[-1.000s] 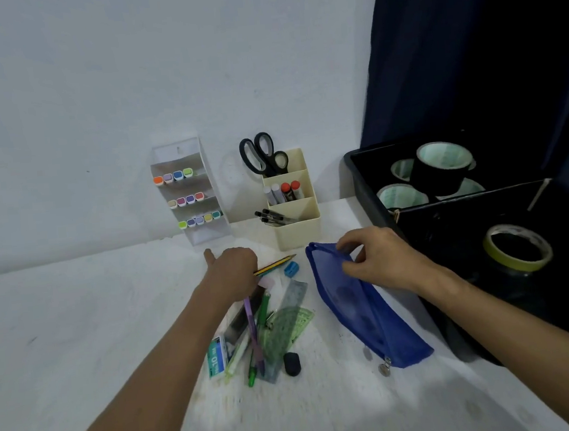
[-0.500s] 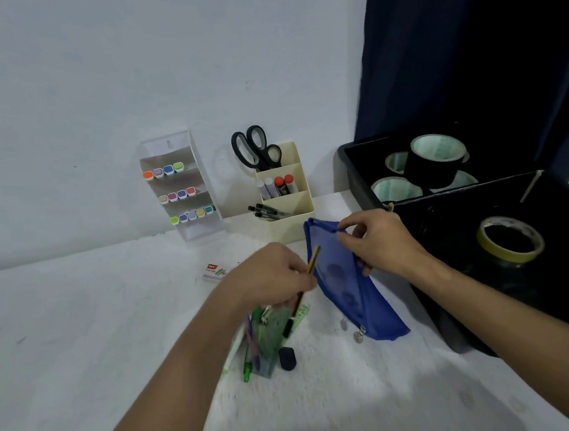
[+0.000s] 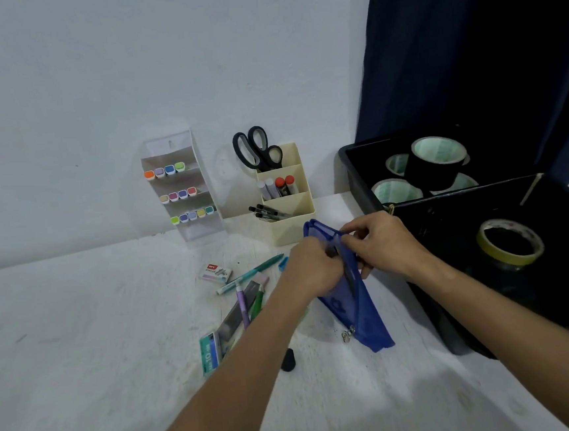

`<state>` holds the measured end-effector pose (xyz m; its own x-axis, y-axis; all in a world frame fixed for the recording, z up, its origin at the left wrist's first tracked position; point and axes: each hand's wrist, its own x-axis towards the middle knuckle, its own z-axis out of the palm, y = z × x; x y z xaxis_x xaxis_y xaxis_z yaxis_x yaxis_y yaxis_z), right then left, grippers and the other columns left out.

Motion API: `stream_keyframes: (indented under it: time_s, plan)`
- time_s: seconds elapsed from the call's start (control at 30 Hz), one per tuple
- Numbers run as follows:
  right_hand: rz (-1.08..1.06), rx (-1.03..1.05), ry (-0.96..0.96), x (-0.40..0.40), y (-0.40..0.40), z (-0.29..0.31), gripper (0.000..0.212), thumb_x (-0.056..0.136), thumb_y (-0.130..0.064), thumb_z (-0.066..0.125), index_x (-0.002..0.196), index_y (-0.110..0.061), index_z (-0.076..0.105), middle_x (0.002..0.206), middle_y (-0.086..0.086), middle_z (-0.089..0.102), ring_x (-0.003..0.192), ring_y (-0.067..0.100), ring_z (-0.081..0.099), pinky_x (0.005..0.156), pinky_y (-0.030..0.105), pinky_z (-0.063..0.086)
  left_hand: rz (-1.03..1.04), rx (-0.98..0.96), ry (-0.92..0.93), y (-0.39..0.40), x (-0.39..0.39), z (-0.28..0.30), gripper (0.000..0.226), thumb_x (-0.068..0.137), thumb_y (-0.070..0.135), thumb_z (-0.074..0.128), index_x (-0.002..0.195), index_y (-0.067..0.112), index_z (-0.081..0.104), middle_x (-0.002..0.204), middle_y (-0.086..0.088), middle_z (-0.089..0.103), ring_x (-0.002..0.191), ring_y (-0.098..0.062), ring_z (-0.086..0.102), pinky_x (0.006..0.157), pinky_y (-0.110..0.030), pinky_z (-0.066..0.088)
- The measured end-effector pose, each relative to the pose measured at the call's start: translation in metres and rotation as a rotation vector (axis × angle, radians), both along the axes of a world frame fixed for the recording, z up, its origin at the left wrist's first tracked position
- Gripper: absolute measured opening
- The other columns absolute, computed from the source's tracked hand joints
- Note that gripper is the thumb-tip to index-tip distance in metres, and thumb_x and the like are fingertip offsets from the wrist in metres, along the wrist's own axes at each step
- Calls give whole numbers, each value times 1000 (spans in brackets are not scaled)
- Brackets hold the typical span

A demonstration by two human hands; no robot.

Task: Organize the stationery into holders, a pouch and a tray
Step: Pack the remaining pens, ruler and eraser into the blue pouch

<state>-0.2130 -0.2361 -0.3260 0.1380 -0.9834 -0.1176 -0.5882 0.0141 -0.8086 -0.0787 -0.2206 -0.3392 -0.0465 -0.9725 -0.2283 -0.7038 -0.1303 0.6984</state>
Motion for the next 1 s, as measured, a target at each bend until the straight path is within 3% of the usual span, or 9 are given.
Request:
stream_keyframes:
  time_s: [0.13,0.23,0.33,0.53,0.7,0.87,1.0]
  plan:
    - [-5,-8,12,1,0,-2,21,94,-13,55,110,-10,68,62,13,68,47,23,65,50,29,58,71,-139,-193,-6,39,3,19,84,10,52,88,5,70,86,-9,68,78,-23,63,68,-31,51]
    - [6,-30,27,1,-1,-3,20,94,-15,56,108,-10,69,66,12,68,37,14,59,46,28,56,139,-79,-471,-18,84,4,20,83,12,58,101,8,66,99,-8,65,87,-24,62,81,-37,54]
    - [14,-52,47,1,-1,-4,21,93,-17,56,108,-12,69,65,7,67,37,15,59,43,27,54,41,32,-603,-25,117,2,26,84,12,58,107,6,68,111,-11,66,98,-26,61,88,-36,52]
    - [29,-39,77,1,-2,-8,23,90,-19,61,111,-12,65,80,5,65,43,18,62,45,28,54,-106,53,-609,-29,125,-14,30,86,22,64,110,7,70,115,-8,66,106,-25,59,90,-33,50]
    - [81,-6,127,1,0,-8,23,85,-18,67,107,-16,62,90,3,63,55,23,67,50,33,59,-143,26,-636,-35,125,-29,23,83,22,63,98,9,75,101,-8,71,91,-24,63,82,-36,55]
    - [46,-21,33,0,-2,-8,23,88,-16,63,111,-13,65,83,6,65,58,25,68,53,37,60,-108,-65,-694,-29,121,-24,17,88,14,57,101,9,68,98,-10,67,80,-22,59,70,-32,52]
    - [21,-39,-22,0,-2,-6,23,91,-16,61,112,-11,65,77,5,65,59,30,69,52,33,60,16,-263,-615,-16,113,-7,17,94,13,52,106,10,64,97,-9,64,82,-22,57,71,-34,51]
